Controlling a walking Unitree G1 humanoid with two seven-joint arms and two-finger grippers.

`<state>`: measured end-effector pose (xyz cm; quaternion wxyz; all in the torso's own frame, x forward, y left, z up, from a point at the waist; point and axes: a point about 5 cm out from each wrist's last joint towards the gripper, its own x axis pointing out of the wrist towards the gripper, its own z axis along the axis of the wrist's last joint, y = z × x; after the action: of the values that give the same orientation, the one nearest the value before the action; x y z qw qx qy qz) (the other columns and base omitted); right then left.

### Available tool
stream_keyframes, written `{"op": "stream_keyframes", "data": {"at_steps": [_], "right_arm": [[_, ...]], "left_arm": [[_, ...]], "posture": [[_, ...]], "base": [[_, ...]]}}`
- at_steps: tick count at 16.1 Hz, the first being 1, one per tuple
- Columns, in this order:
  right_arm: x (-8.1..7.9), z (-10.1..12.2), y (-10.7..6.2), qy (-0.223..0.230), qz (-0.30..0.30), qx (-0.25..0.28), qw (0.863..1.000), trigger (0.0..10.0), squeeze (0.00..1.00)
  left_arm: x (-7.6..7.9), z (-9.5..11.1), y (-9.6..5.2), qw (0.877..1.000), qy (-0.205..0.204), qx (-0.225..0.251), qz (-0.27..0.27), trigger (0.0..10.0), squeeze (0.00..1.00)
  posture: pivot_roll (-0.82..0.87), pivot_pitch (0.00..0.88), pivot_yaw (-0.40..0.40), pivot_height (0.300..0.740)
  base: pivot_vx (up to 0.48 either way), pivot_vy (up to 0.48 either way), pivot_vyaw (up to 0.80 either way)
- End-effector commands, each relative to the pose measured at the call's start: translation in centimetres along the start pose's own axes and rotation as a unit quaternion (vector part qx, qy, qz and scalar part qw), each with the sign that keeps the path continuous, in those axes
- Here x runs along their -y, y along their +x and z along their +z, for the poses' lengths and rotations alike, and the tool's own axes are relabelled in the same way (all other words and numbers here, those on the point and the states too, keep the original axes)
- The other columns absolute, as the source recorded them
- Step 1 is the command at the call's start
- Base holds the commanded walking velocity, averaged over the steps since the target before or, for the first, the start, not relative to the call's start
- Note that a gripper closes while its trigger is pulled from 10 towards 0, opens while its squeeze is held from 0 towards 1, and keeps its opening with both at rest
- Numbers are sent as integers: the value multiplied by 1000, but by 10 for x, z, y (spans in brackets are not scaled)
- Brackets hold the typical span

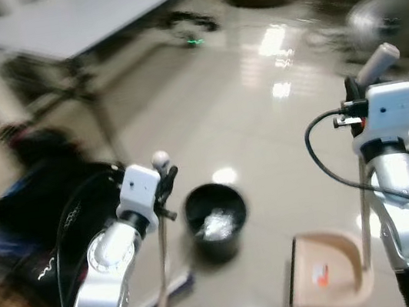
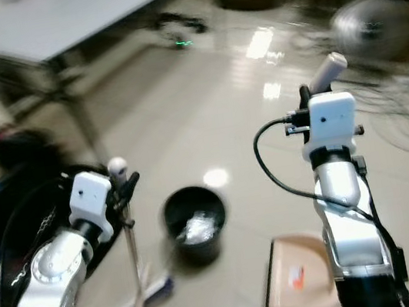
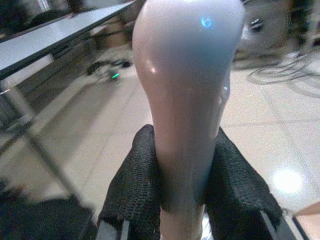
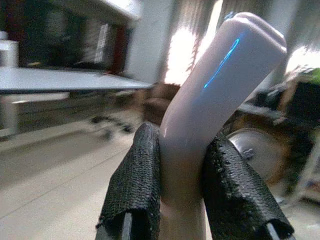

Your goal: Sweep floor

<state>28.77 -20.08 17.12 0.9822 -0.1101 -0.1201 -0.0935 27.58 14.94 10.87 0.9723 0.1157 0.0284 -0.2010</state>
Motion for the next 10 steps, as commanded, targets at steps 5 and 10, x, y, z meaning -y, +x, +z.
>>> {"op": "stream_keyframes", "data": {"at_steps": [5, 10], "right_arm": [[-7, -6, -11, 29, 10, -31, 999, 10000, 0], [-4, -12, -17, 61, -18, -60, 996, 10000, 0]], "left_arm": [[-3, 5, 2, 1000, 13, 9, -5, 10000, 0], [-2, 7, 6, 1000, 4, 14, -7, 10000, 0]], "posture": [[3, 0, 26, 740], [-1, 0, 31, 740]], "base": [[-306, 0, 0], [0, 0, -480]]}}
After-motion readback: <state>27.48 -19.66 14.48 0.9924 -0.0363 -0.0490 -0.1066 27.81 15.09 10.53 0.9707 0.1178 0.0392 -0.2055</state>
